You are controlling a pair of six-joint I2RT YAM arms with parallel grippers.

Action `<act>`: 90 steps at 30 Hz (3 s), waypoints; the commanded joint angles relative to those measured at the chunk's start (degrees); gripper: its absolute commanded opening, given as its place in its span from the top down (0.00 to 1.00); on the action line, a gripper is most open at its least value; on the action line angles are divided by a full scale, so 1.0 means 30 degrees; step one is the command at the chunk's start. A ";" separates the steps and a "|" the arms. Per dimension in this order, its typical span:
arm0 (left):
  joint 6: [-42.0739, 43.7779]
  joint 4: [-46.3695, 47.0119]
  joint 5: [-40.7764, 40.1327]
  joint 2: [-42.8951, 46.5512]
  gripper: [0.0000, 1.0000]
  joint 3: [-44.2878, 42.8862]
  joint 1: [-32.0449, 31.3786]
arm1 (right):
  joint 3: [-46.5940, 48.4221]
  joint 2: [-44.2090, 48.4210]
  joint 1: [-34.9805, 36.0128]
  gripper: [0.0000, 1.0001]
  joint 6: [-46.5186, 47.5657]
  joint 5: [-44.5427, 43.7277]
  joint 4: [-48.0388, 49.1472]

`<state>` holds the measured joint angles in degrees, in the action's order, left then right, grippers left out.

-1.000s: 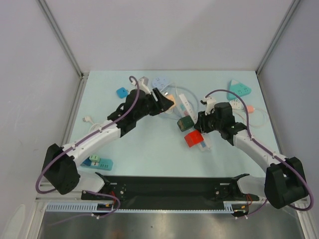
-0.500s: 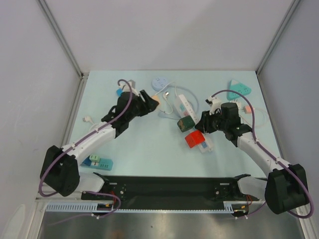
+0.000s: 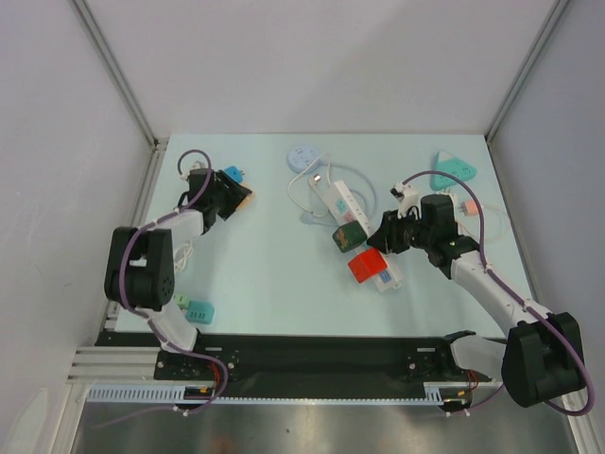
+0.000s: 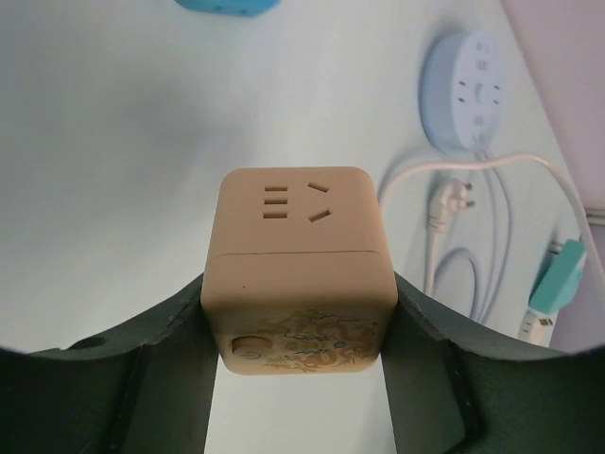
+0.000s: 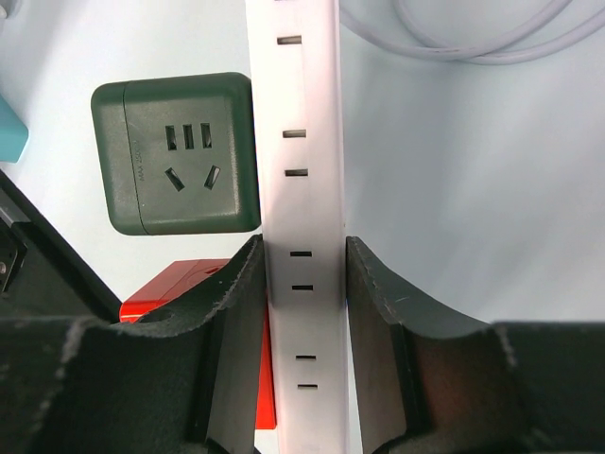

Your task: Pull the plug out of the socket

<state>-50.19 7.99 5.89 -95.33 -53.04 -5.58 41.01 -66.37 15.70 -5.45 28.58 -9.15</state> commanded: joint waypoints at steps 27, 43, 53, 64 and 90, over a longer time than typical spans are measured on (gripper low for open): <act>0.3605 -0.1843 0.1259 -0.0162 0.02 -0.4006 0.2888 | 0.0420 0.0971 -0.0166 1.00 -0.0087 0.0874 0.2199; 0.3637 0.2957 0.7760 0.4911 0.04 0.1212 -0.2317 | 0.0362 0.1146 -0.0371 1.00 0.0030 0.1226 0.2228; 0.0092 0.7474 0.6714 0.5234 0.02 0.3703 -0.8330 | 0.0332 0.1117 -0.0488 1.00 0.0001 0.1197 0.2287; -0.0289 0.6097 0.2462 0.3331 0.00 0.2270 -1.2141 | 0.0333 0.1234 -0.0489 1.00 -0.0086 0.1372 0.2287; -0.2721 0.7007 0.3419 -0.0218 1.00 -0.1130 -1.3580 | 0.0390 0.1499 -0.0547 1.00 0.0850 -0.2543 0.1790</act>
<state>-58.65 26.61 9.28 -97.84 -53.30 -45.80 40.14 -63.51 13.76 -3.92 26.26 -9.61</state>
